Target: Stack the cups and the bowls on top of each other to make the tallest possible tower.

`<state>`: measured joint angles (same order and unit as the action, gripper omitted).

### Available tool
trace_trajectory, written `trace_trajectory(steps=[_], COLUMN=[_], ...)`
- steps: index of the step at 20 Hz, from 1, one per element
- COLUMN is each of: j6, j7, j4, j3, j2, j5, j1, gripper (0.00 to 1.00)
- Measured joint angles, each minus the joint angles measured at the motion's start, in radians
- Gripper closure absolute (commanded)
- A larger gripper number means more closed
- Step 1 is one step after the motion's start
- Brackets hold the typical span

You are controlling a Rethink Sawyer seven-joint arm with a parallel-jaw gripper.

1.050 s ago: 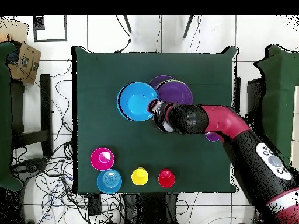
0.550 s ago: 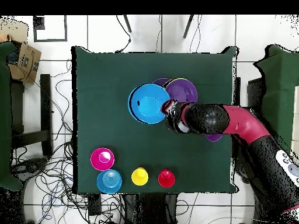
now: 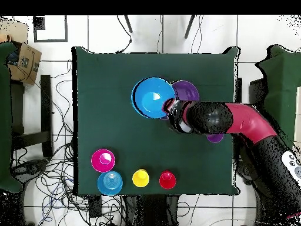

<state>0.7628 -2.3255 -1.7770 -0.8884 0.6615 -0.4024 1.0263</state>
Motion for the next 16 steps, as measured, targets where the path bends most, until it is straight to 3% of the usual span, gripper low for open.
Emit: trace_trajectory(steps=[8,16], j6=[0.0,0.003], j7=[0.0,0.0], j4=[0.0,0.0], j3=[-0.004,-0.017], j2=[0.027,0.074], j5=[0.001,0.049], j1=[-0.003,-0.003], gripper=[1.0,1.0])
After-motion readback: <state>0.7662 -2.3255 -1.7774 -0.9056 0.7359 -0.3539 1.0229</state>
